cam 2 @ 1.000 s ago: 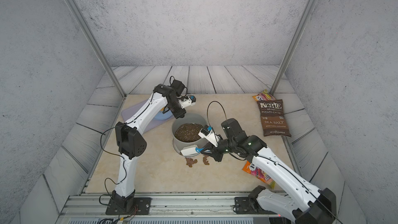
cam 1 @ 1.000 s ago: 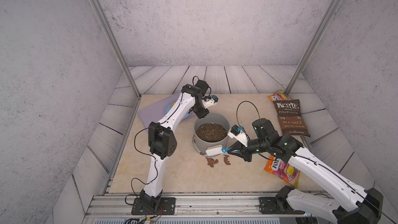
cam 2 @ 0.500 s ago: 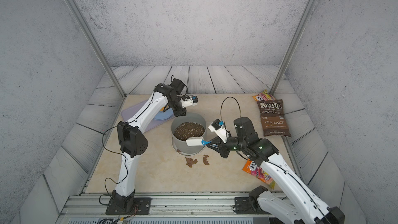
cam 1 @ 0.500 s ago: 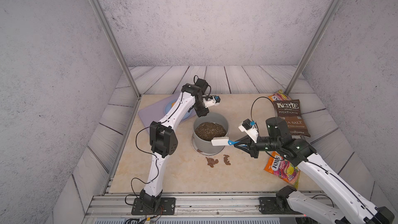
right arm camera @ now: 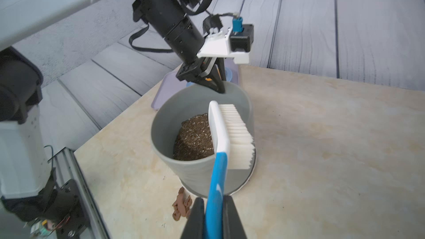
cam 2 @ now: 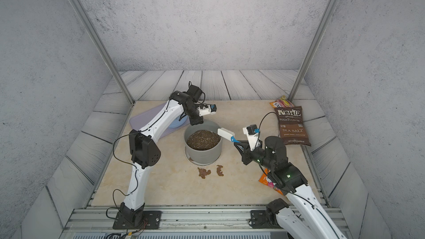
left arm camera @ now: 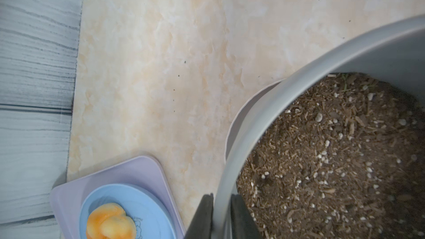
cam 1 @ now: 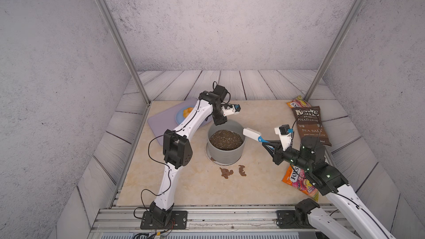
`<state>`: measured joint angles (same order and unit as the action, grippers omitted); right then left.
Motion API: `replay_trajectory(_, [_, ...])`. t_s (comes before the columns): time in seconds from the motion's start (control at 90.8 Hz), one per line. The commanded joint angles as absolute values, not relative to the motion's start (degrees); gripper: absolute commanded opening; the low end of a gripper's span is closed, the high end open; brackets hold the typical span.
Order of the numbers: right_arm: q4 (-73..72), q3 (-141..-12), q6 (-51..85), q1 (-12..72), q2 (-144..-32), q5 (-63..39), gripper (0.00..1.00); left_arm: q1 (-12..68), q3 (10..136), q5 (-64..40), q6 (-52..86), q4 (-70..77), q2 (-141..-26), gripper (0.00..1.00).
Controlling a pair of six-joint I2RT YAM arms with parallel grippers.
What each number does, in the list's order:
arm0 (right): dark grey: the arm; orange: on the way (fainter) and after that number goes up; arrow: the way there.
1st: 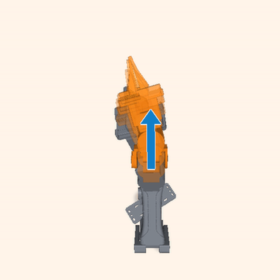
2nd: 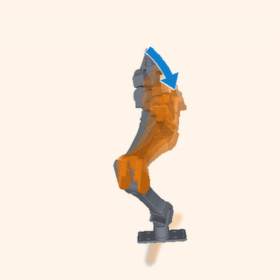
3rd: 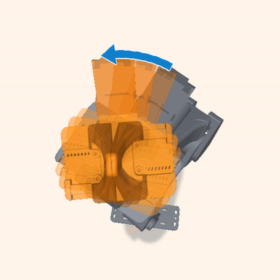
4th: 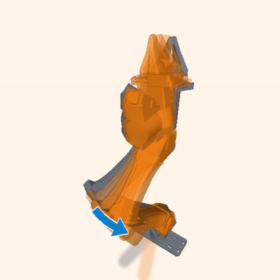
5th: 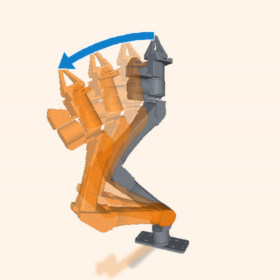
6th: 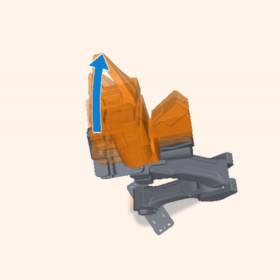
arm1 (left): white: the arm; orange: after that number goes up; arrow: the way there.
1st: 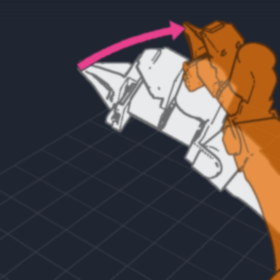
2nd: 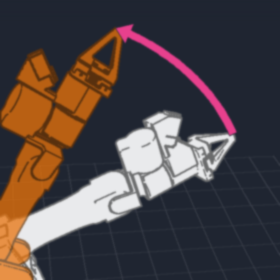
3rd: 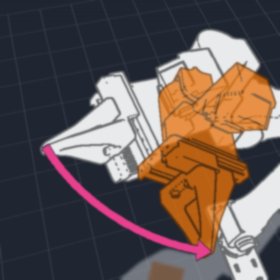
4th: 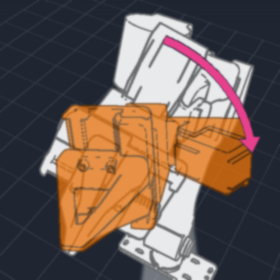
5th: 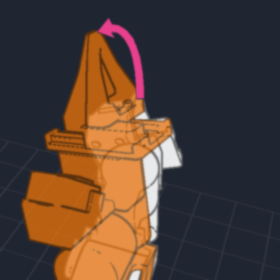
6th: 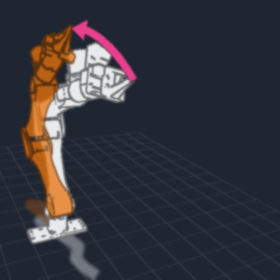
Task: Scrub the dried mud off the ceramic pot
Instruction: Place the brush at the center of the board.
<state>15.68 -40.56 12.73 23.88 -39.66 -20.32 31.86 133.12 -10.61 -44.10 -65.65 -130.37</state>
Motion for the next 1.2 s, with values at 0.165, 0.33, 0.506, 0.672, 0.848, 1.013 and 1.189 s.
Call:
replay_trajectory(0.165, [5.2, -37.39, 21.16, 23.06, -38.05, -8.79, 0.0, 33.48, 132.31, -10.38, -41.66, -64.77, -129.23, 0.3])
replay_trajectory(0.33, [4.26, -36.2, 22.14, 22.93, -39.62, -6.19, 0.0, 33.71, 130.97, -10.37, -39.97, -64.33, -125.4, 0.37])
replay_trajectory(0.506, [2.98, -33.79, 23.77, 22.13, -44.19, -2.76, 0.0, 34.2, 128.52, -11.06, -36.13, -64.83, -120.9, 0.55])
replay_trajectory(0.672, [-8.08, -28.76, 27.67, 21.5, -49.7, -1.17, 0.0, 34.2, 125.67, -7.18, -30.56, -65.21, -115.32, 0.59])
replay_trajectory(0.848, [-21.04, -23.97, 38.03, 21.01, -57.33, 0.27, 0.0, 33.22, 118.85, -0.55, -23.37, -63.79, -108.63, 0.65])
replay_trajectory(1.013, [-35.63, -20.01, 50.85, 20.86, -65.79, 0.26, 0.0, 28.79, 106.87, -4.31, -14.53, -57.64, -99.64, 0.77])
replay_trajectory(1.189, [-48.13, -17.48, 61.67, 20.87, -75.81, -3.45, 0.05, 24.24, 92.49, -6.79, -7.65, -47.43, -90.22, 0.98])
